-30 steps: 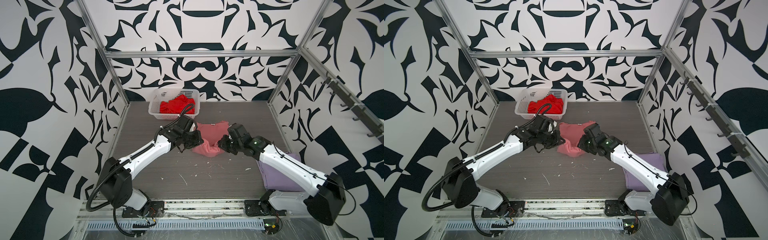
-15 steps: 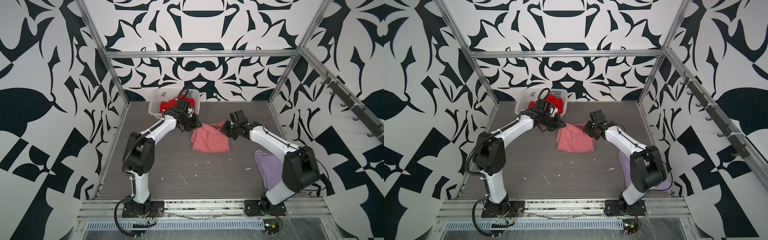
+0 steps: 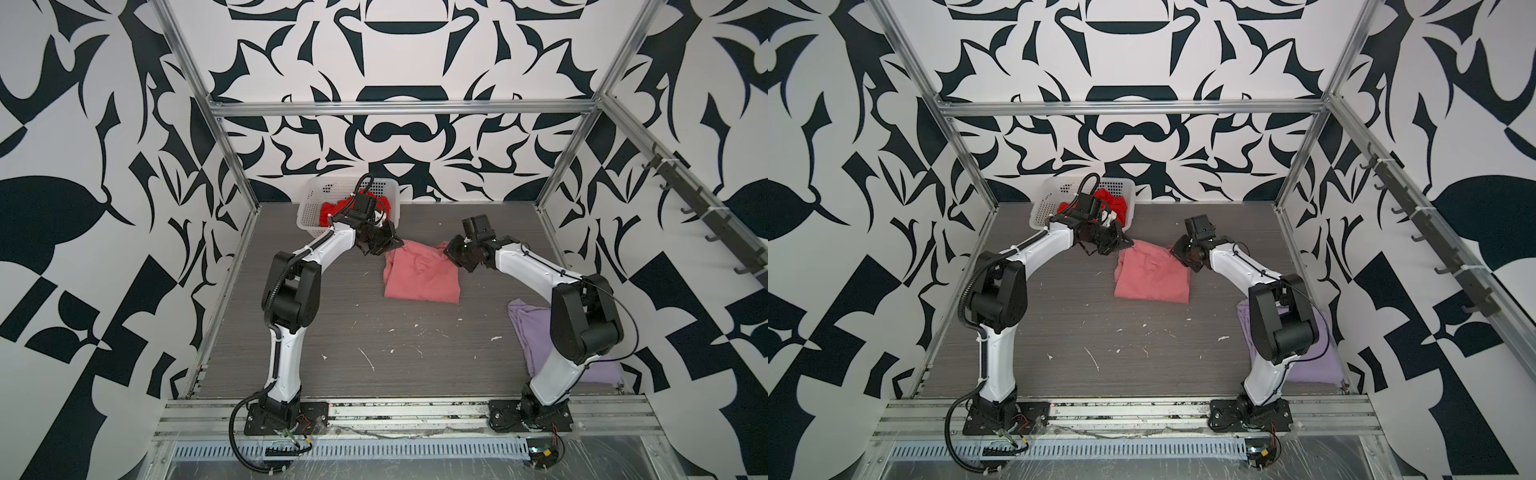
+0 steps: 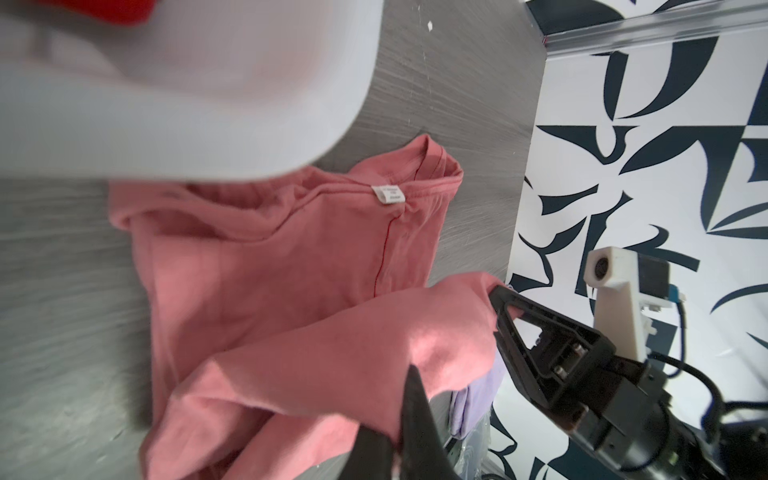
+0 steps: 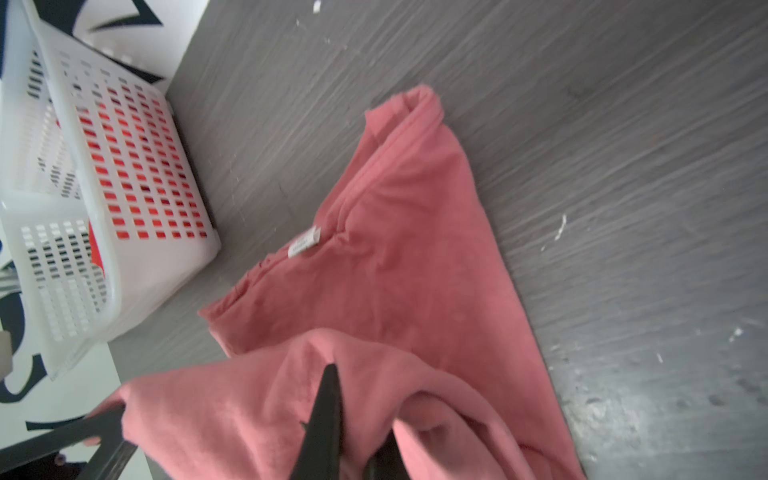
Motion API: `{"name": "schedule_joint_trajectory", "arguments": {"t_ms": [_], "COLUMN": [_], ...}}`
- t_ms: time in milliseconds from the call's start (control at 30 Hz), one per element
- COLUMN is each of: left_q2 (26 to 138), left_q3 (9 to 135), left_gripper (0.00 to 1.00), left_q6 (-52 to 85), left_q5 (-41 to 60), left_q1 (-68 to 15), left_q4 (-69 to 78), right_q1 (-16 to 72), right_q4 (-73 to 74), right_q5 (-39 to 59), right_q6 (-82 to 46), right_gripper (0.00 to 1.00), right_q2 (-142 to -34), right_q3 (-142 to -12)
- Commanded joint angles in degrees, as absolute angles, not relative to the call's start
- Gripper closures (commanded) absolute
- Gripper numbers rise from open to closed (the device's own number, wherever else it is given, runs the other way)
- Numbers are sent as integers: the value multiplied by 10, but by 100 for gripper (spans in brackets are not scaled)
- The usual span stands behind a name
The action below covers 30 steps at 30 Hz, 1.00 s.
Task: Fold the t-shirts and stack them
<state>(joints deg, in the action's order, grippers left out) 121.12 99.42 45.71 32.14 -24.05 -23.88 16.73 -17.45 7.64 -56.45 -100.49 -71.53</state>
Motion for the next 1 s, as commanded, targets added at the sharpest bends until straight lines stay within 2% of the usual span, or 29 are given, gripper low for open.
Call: {"name": "schedule_joint_trajectory", "arguments": {"t_ms": [0,100,233,333,467,633,800,967], "left_q2": [1237,1243,1235,1219,1185,1151,1142,1187], "left_q3": [1027,1040,1047,1042,1022,989,974,1012], "left_gripper": [89,77,61,57,53,51,48,47], "left_q6": [459,460,459,455,427,372,344,346], "left_q5": [330,321,301,295,273,275,263,254], "left_q1": [-230,-225,-218,-211,-210,-220,-256,-287], "left_q4": [-234,-233,-232,-228,-244,-292,-297,-284], "right_q1": [149,142,142,142,146,175,197,200], "right_q4": [-122,-116,-113,-131,-180,-209,-197,-178], "right_q5": [72,93,76,63,46,27,30,41], "right_q6": [-574,-566,-554,-537,-499,-493,-503,-498], "right_gripper": [92,71,61,58,57,63,65,66], "right_q2": [-1018,-1044,-1050,-1036,-1005,-983,-1021,-1082], "right_q3": [-745,-782,-809,-816,-816,-782,-784,-824]}}
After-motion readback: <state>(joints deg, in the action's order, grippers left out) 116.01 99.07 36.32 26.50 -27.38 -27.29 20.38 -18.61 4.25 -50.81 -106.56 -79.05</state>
